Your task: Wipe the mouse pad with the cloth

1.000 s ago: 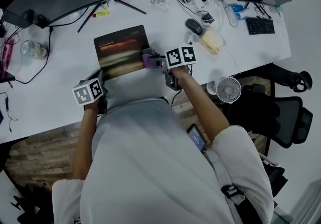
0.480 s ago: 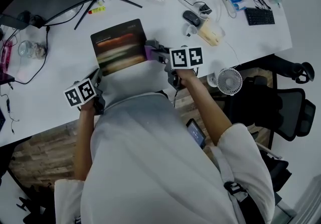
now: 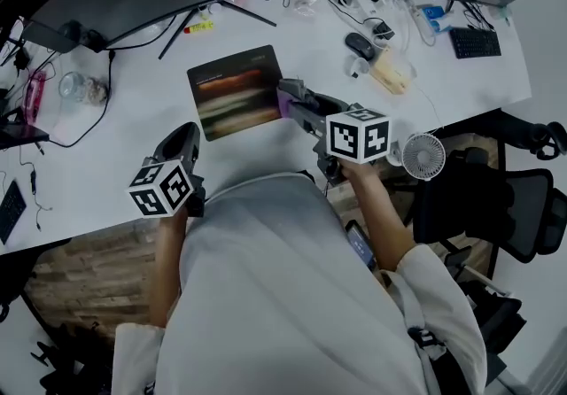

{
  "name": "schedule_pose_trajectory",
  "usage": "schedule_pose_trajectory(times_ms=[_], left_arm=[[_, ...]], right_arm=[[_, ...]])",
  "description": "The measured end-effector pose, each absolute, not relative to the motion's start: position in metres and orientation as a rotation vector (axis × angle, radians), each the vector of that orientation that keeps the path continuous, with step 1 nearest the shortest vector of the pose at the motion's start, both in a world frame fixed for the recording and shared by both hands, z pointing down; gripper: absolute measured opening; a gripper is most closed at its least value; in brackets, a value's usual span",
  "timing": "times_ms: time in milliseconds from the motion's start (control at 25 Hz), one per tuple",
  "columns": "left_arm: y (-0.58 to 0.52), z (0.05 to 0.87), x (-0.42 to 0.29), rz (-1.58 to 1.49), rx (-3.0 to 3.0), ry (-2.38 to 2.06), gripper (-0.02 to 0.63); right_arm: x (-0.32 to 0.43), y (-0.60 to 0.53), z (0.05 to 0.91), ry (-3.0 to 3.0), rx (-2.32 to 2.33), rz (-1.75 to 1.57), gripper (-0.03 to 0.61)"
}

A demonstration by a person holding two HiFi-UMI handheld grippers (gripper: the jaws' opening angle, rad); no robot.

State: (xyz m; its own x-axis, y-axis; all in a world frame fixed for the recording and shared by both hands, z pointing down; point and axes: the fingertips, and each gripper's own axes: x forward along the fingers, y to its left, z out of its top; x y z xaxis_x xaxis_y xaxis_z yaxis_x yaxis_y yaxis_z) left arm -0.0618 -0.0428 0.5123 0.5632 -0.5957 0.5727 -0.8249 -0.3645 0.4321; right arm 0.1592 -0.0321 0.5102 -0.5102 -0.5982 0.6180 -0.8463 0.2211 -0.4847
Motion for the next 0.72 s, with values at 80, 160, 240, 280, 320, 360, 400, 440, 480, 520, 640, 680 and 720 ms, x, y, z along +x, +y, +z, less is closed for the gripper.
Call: schedule_pose_trajectory(times_ms=[80,160,240,280,320,360,400,440,480,520,640,680,720], left_arm=[[-0.043,0.49,-0.063,0.39,2.137,-1.152,0.0],[-0.045,0.467,-0.064,0.359,2.183,-1.176,0.0],[-0.048,0.445,-0.067,0.315,2.222,-1.202,0.0],[-0.048,0.433,-0.068,0.291,2.239,-1.215,0.0],[-0.048,0.422,-0.068,0.267,2.257,-1.226,0.0],[-0.048,0.411,-0.069,0.246,2.277,-1.237,0.0],[-0.048,0.401,-0.069,0.231,2.299,-1.247,0.0],[-0.047,0.392,-0.069,0.221,2.322,-1.255,0.0],[-0.047,0.385,-0.067,0.221,2.346,-1.259,0.0],[-0.046,0.379,-0.065,0.229,2.37,-1.259,0.0],[-0.043,0.368,-0.058,0.257,2.417,-1.255,0.0],[-0.043,0.365,-0.057,0.248,2.417,-1.263,0.0],[-0.044,0.362,-0.057,0.236,2.412,-1.274,0.0]], right_arm=[[0.155,-0.032,0.49,-2.259,1.373,1.058,0.183],[0.152,-0.034,0.471,-2.307,1.391,0.958,0.181],[0.148,-0.035,0.452,-2.34,1.393,0.865,0.181],[0.146,-0.035,0.442,-2.357,1.39,0.823,0.181],[0.144,-0.035,0.431,-2.377,1.387,0.787,0.181],[0.141,-0.034,0.42,-2.399,1.385,0.756,0.181],[0.138,-0.034,0.41,-2.422,1.386,0.729,0.181],[0.136,-0.033,0.4,-2.442,1.391,0.704,0.181],[0.135,-0.032,0.39,-2.456,1.4,0.683,0.181],[0.135,-0.031,0.383,-2.463,1.411,0.666,0.179],[0.138,-0.028,0.368,-2.44,1.45,0.62,0.176],[0.139,-0.028,0.366,-2.43,1.464,0.603,0.173],[0.139,-0.027,0.363,-2.425,1.476,0.593,0.17]])
